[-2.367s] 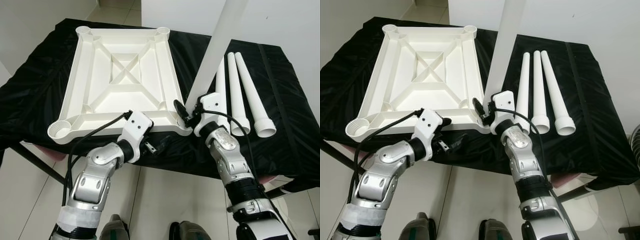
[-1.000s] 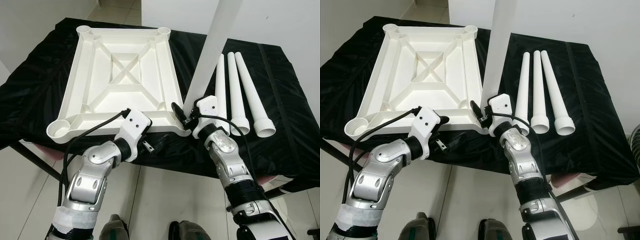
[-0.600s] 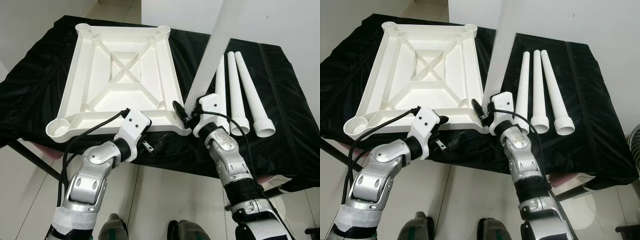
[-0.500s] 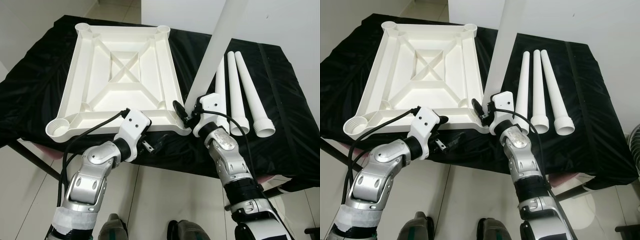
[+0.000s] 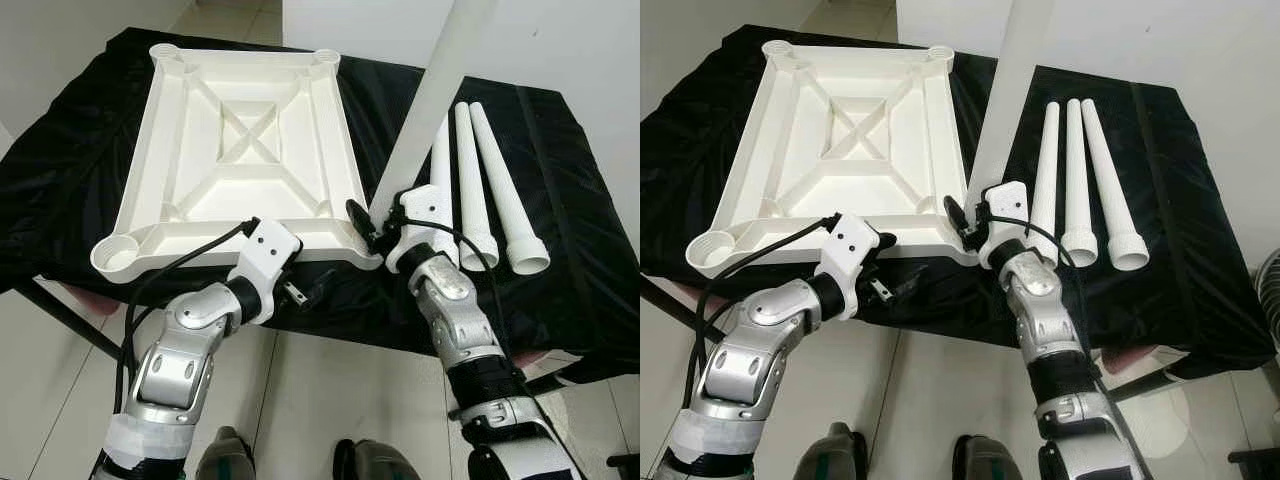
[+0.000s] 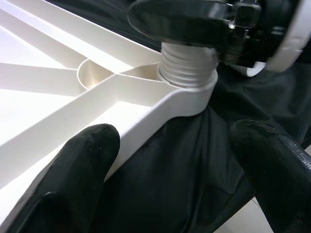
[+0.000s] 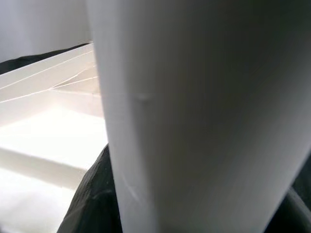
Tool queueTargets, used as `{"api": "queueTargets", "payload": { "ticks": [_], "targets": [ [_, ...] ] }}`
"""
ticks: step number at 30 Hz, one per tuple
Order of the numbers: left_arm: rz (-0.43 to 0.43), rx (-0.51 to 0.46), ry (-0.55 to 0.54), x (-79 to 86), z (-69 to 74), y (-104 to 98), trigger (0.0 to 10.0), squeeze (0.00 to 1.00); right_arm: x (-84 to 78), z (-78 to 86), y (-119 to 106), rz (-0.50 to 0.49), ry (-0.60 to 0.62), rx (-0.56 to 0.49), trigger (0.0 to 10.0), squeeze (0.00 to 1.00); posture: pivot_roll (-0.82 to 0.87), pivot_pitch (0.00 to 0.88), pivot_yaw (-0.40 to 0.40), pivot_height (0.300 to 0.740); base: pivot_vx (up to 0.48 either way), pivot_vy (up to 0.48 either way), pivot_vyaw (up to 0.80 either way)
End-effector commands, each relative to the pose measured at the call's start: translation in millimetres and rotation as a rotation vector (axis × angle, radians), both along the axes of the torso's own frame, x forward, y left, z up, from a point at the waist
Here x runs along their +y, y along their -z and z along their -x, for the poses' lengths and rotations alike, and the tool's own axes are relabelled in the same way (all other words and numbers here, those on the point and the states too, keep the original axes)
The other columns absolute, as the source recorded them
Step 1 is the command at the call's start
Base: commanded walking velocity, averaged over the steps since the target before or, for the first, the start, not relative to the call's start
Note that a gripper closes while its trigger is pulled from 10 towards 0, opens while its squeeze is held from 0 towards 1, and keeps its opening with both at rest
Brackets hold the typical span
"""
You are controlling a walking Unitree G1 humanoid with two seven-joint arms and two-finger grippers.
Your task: Building children table
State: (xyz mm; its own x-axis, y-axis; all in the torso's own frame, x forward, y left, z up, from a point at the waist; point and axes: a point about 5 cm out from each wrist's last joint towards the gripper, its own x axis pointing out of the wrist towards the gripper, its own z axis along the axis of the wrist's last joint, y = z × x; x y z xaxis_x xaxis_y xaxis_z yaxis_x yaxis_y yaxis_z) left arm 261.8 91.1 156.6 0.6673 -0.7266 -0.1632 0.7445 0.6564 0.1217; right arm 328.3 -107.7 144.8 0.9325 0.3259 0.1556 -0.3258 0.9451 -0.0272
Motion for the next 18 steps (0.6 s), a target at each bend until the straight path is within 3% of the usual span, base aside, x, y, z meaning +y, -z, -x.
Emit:
{"api": "queueTargets", "payload": {
  "ticks": [1, 7, 11, 18],
  "targets": [
    [-0.009, -0.016, -0.090, 1.1, -0.6, 0.7, 10.0, 0.00, -17.0, 1.6, 24.9, -0.008, 0.187, 0.118, 10.0, 0.00, 0.08, 0.096, -0.026, 0.740, 0.000, 0.000, 0.00],
    [-0.006, -0.018, -0.085, -0.6, -1.5, 0.4, 10.0, 0.00, -17.6, 0.2, 34.4, -0.020, 0.370, 0.188, 10.0, 0.00, 0.08, 0.077, -0.026, 0.740, 0.000, 0.000, 0.00],
    [-0.009, -0.019, -0.074, -2.5, -1.3, 0.6, 10.0, 0.00, -12.0, -2.5, 33.7, -0.043, 0.423, 0.197, 10.0, 0.00, 0.08, 0.065, -0.026, 0.740, 0.000, 0.000, 0.00],
    [-0.011, -0.022, -0.065, -4.0, -2.1, 1.3, 10.0, 0.00, -0.4, -5.9, 29.1, -0.077, 0.408, 0.183, 10.0, 0.00, 0.08, 0.044, -0.028, 0.740, 0.000, 0.000, 0.00]
  ]
}}
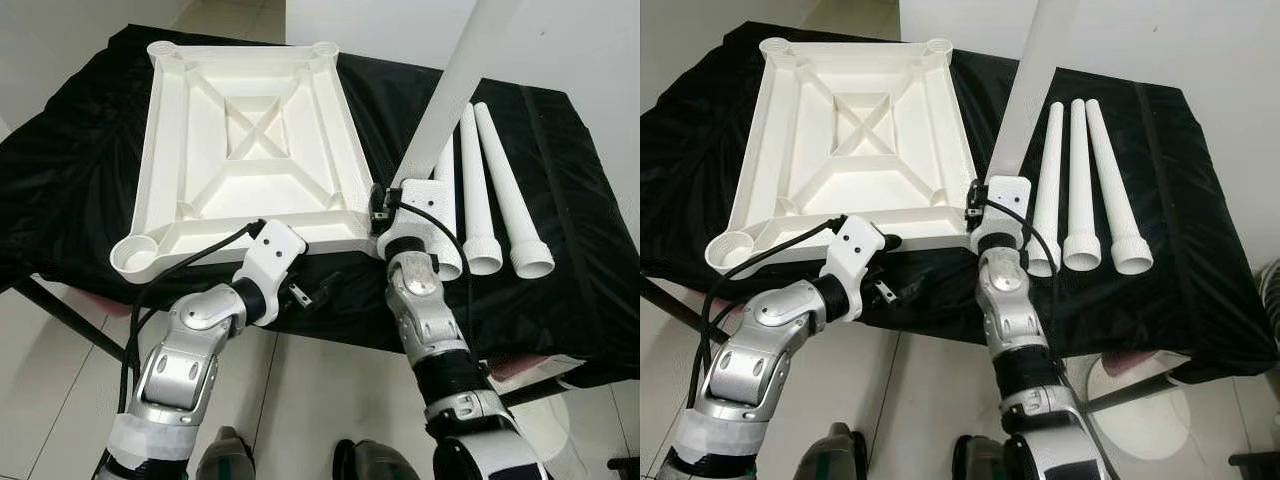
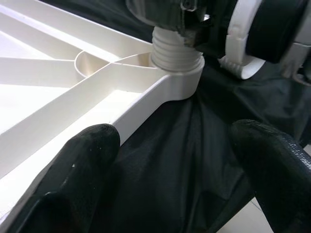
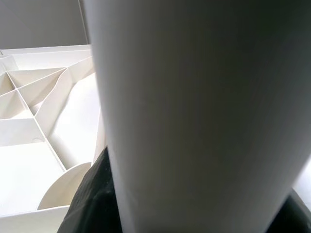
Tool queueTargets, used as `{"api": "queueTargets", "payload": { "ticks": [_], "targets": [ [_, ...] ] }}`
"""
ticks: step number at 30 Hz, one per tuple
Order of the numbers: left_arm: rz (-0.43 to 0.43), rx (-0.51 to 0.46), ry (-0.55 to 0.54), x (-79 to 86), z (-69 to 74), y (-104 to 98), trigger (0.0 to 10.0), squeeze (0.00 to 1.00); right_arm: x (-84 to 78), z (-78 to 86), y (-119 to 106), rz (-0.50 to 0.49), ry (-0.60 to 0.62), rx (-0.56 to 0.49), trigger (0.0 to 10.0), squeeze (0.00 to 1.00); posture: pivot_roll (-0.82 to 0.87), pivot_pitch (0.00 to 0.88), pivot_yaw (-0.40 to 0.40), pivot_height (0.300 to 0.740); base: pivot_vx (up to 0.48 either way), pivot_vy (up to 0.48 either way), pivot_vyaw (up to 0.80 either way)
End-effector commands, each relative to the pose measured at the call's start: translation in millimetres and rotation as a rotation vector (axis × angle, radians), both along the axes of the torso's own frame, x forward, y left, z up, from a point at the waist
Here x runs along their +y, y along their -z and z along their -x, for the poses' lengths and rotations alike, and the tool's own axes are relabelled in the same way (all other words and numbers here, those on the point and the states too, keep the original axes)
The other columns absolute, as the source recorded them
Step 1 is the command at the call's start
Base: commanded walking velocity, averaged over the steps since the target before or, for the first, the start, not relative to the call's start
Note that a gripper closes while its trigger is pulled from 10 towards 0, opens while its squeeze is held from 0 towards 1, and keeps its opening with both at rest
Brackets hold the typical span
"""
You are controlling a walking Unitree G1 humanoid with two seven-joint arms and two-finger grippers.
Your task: Building children table
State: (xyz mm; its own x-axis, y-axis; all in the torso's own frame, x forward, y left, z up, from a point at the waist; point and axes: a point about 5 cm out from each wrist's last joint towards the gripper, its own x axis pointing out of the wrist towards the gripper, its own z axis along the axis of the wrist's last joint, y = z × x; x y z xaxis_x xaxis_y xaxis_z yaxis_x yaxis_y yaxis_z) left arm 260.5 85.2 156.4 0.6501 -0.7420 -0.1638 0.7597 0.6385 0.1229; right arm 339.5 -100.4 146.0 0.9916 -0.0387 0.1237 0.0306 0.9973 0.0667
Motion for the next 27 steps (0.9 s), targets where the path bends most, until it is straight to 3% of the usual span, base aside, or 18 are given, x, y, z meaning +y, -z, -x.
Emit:
{"api": "queueTargets", "payload": {
  "ticks": [1, 3, 4, 15, 20, 21, 22, 23, 27],
  "targets": [
    [-0.009, -0.022, -0.088, 1.4, -3.6, 0.9, 10.0, 0.00, -7.0, 5.1, 28.5, -0.006, 0.043, 0.126, 10.0, 0.00, 0.08, 0.044, -0.028, 0.740, 0.000, 0.000, 0.00],
    [-0.008, -0.022, -0.087, 1.1, -3.8, 0.8, 10.0, 0.00, -6.5, 4.9, 27.3, 0.001, 0.049, 0.118, 10.0, 0.00, 0.08, 0.044, -0.028, 0.740, 0.000, 0.000, 0.00],
    [-0.008, -0.023, -0.085, 0.1, -4.3, 1.0, 10.0, 0.00, -6.9, 4.0, 25.3, -0.020, 0.037, 0.108, 10.0, 1.00, 0.08, 0.034, -0.029, 0.740, 0.000, 0.000, 0.00],
    [0.013, -0.028, -0.063, -6.7, -4.9, -0.6, 10.0, 0.00, -21.1, -0.9, 11.4, -0.041, 0.003, 0.013, 10.0, 1.00, 0.07, 0.019, -0.035, 0.740, 0.000, 0.000, 0.00],
    [0.002, -0.032, -0.049, -9.0, -5.2, 0.5, 10.0, 0.00, -24.8, -1.7, 6.7, -0.020, -0.077, -0.013, 10.0, 1.00, 0.06, 0.020, -0.038, 0.740, 0.000, 0.000, 0.00],
    [0.000, -0.033, -0.044, -9.9, -5.1, 0.6, 10.0, 0.00, -25.7, -1.8, 5.7, -0.011, -0.117, -0.017, 10.0, 0.55, 0.06, 0.020, -0.038, 0.740, 0.000, 0.000, 0.00],
    [0.000, -0.033, -0.044, -9.9, -5.1, 0.6, 10.0, 0.00, -25.7, -1.8, 5.7, -0.011, -0.117, -0.017, 10.0, 0.55, 0.06, 0.020, -0.038, 0.740, 0.000, 0.000, 0.00],
    [-0.001, -0.035, -0.040, -11.0, -5.4, 0.4, 10.0, 0.00, -28.1, -2.1, 4.0, 0.008, -0.170, -0.023, 10.0, 0.00, 0.06, 0.021, -0.037, 0.740, 0.000, 0.000, 0.00],
    [-0.003, -0.043, -0.034, -14.0, -6.8, -0.7, 10.0, 0.00, -35.4, -2.9, 1.5, 0.068, -0.309, -0.031, 10.0, 0.00, 0.06, 0.030, -0.036, 0.740, 0.000, 0.000, 0.00]
  ]
}}
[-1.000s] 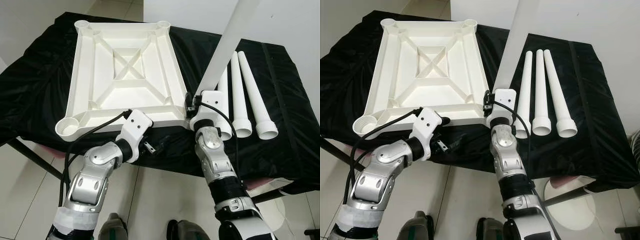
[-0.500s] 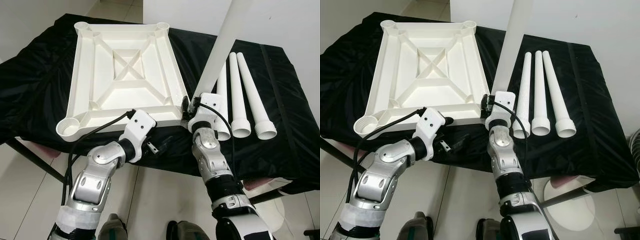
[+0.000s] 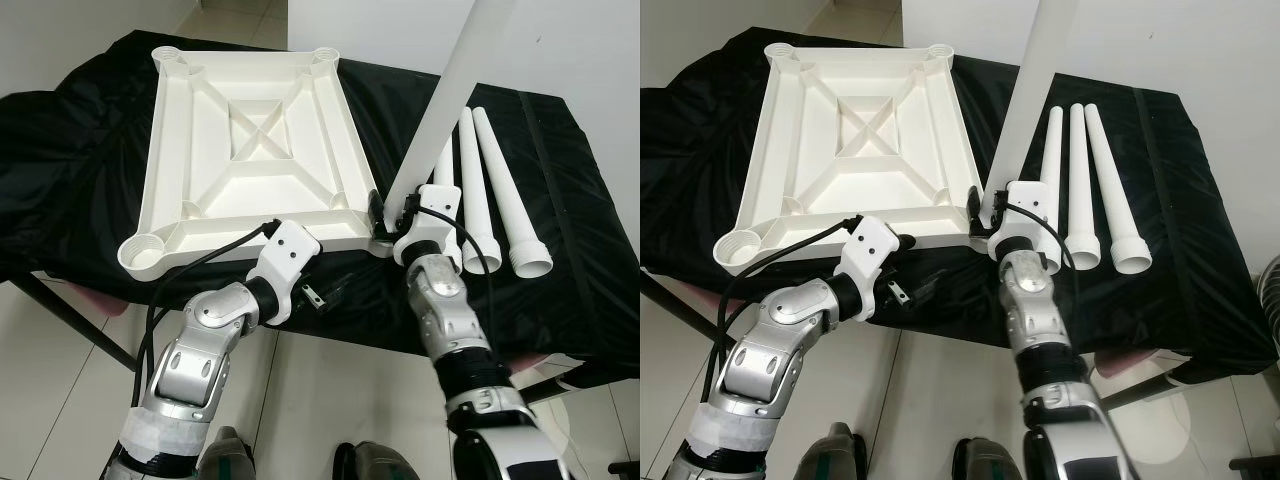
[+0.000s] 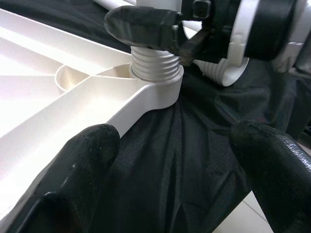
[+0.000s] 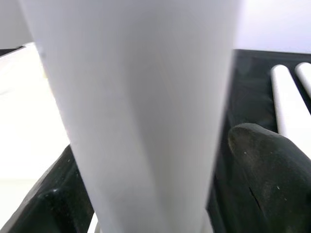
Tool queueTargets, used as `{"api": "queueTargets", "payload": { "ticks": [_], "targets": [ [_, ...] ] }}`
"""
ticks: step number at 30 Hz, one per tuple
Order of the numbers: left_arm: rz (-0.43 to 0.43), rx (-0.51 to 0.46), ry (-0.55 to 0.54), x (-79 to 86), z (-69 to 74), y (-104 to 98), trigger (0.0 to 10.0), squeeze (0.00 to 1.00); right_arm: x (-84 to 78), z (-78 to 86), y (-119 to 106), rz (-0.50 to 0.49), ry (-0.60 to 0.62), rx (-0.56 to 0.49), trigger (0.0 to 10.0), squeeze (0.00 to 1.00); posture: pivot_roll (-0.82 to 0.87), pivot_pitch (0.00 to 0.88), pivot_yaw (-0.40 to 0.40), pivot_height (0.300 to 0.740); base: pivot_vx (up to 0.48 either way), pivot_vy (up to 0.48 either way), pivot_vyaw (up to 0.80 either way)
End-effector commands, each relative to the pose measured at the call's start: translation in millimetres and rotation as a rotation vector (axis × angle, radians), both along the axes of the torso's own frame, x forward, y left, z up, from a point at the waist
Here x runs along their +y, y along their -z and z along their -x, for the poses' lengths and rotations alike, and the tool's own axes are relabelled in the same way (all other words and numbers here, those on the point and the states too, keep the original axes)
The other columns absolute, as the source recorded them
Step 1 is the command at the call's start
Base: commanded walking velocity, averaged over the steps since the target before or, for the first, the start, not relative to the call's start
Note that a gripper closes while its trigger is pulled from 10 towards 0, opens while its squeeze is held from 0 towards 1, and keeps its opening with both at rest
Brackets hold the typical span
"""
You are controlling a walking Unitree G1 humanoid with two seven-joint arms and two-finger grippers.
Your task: Building children table
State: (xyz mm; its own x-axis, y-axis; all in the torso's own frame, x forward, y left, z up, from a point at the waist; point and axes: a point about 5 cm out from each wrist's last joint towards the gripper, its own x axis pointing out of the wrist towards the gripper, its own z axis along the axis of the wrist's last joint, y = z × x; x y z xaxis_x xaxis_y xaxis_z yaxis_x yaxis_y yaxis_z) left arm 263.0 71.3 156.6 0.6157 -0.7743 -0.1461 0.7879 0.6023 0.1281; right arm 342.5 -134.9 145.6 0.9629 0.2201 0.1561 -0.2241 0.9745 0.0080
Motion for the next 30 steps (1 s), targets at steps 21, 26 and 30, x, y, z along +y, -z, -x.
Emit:
{"api": "queueTargets", "payload": {
  "ticks": [21, 26, 30],
  "targets": [
    [0.003, -0.042, -0.056, -16.2, -3.2, -2.2, 10.0, 0.00, -19.7, -13.3, -3.2, 0.180, -0.358, 0.021, 10.0, 0.00, 0.07, 0.029, -0.045, 0.740, 0.000, 0.000, 0.00],
    [-0.005, -0.048, -0.056, -17.9, -3.4, -1.7, 10.0, 0.00, -22.1, -17.4, -0.6, 0.196, -0.356, 0.049, 6.0, 0.00, 0.08, 0.025, -0.048, 0.740, 0.000, 0.000, 0.00],
    [-0.008, -0.048, -0.056, -17.9, -2.8, -1.4, 10.0, 0.00, -25.1, -18.1, 0.3, 0.192, -0.356, 0.059, 1.2, 0.00, 0.08, 0.025, -0.048, 0.740, 0.000, 0.000, 0.00]
  ]
}}
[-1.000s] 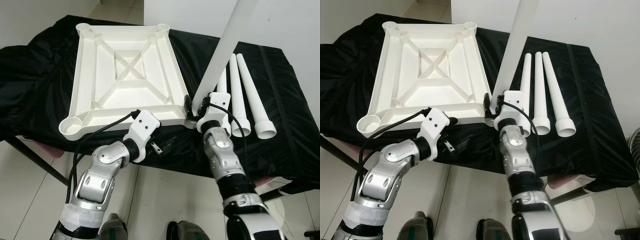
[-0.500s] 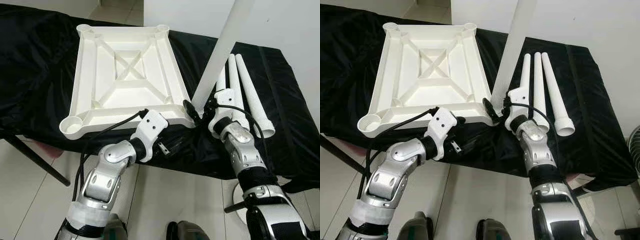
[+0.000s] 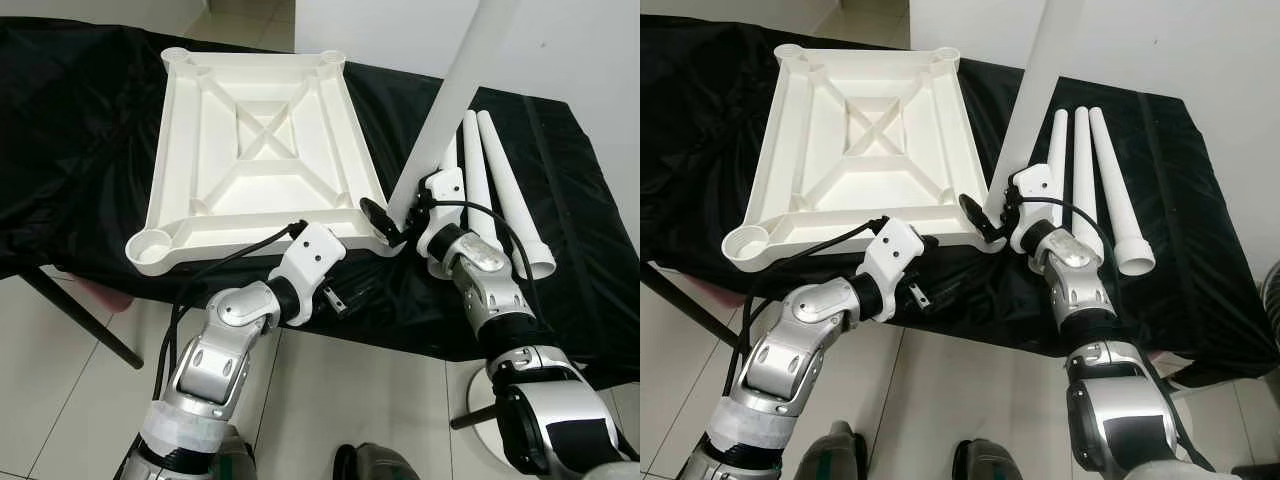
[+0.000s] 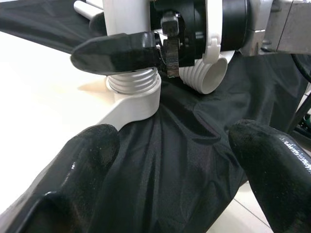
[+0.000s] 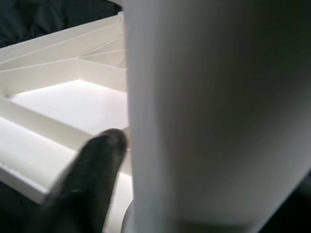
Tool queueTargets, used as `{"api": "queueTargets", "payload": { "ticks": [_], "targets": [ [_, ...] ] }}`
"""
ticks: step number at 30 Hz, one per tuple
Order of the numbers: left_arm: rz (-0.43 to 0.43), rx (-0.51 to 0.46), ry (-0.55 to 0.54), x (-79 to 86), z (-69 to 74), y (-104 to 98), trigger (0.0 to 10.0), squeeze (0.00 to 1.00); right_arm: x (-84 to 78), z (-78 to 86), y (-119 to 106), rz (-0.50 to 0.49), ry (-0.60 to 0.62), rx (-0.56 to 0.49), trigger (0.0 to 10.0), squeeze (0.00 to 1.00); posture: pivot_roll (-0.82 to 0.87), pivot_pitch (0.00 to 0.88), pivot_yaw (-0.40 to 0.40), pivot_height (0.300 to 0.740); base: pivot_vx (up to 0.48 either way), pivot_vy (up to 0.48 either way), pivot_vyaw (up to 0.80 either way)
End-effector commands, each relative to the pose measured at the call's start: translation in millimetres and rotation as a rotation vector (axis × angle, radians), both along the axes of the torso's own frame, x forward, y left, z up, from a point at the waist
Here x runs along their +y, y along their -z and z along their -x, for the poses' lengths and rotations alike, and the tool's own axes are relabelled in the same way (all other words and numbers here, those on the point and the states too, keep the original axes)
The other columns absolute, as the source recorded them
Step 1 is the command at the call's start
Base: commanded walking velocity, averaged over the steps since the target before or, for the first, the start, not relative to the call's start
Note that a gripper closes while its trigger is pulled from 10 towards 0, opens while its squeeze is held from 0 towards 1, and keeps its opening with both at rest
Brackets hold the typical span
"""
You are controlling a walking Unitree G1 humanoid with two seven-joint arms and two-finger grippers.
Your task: Building children table
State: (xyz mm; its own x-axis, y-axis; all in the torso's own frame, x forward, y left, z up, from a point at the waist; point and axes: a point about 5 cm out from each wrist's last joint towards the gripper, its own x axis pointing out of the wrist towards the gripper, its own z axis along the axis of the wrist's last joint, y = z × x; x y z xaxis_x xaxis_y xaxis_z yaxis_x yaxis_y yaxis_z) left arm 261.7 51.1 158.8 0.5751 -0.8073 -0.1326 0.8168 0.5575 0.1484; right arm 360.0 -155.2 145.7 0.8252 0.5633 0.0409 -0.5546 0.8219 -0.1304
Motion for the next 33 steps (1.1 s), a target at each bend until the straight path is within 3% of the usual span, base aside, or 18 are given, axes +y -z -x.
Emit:
{"api": "queueTargets", "payload": {
  "ticks": [1, 12, 13, 15, 16, 25, 27, 33],
  "targets": [
    [-0.005, -0.023, -0.113, 2.5, -4.1, 1.0, 10.0, 0.00, -6.0, -0.5, 0.8, 0.023, 0.002, 0.006, 0.0, 0.00, 0.08, 0.024, -0.048, 0.740, 0.000, 0.000, 0.00],
    [-0.009, -0.026, -0.114, 2.7, -5.0, 0.8, 10.0, 0.00, -5.1, 2.2, 9.7, -0.013, 0.018, 0.028, 0.0, 0.00, 0.08, 0.022, -0.046, 0.740, 0.000, 0.000, 0.00],
    [-0.008, -0.026, -0.113, 2.5, -4.8, 0.7, 10.0, 0.00, -3.7, 2.4, 10.3, -0.022, 0.028, 0.029, 4.0, 0.00, 0.08, 0.024, -0.046, 0.740, 0.000, 0.000, 0.00],
    [-0.007, -0.025, -0.112, 2.3, -4.7, 0.7, 10.0, 0.00, -2.7, 2.5, 10.7, -0.028, 0.036, 0.030, 4.0, 0.00, 0.08, 0.024, -0.046, 0.740, 0.000, 0.000, 0.00],
    [-0.007, -0.026, -0.112, 2.0, -4.8, 0.7, 10.0, 0.00, 0.6, 3.0, 9.7, -0.072, 0.052, 0.033, 10.0, 0.00, 0.07, 0.026, -0.048, 0.740, 0.000, 0.000, 0.00],
    [-0.002, -0.022, -0.113, 1.7, -4.9, 1.0, 10.0, 0.00, 18.6, 12.3, 9.9, -0.161, 0.209, 0.003, 10.0, 0.00, 0.06, 0.029, -0.037, 0.740, 0.000, 0.000, 0.00],
    [-0.002, -0.020, -0.106, 0.8, -4.5, 1.4, 10.0, 0.00, 23.5, 16.7, 10.9, -0.178, 0.292, -0.008, 10.0, 0.00, 0.05, 0.029, -0.028, 0.740, 0.000, 0.000, 0.00],
    [-0.002, -0.018, -0.098, -0.2, -4.6, 1.7, 10.0, 0.00, 24.4, 20.6, 12.4, -0.158, 0.449, -0.015, 10.0, 0.00, 0.05, 0.030, -0.024, 0.740, 0.000, 0.000, 0.00]
  ]
}}
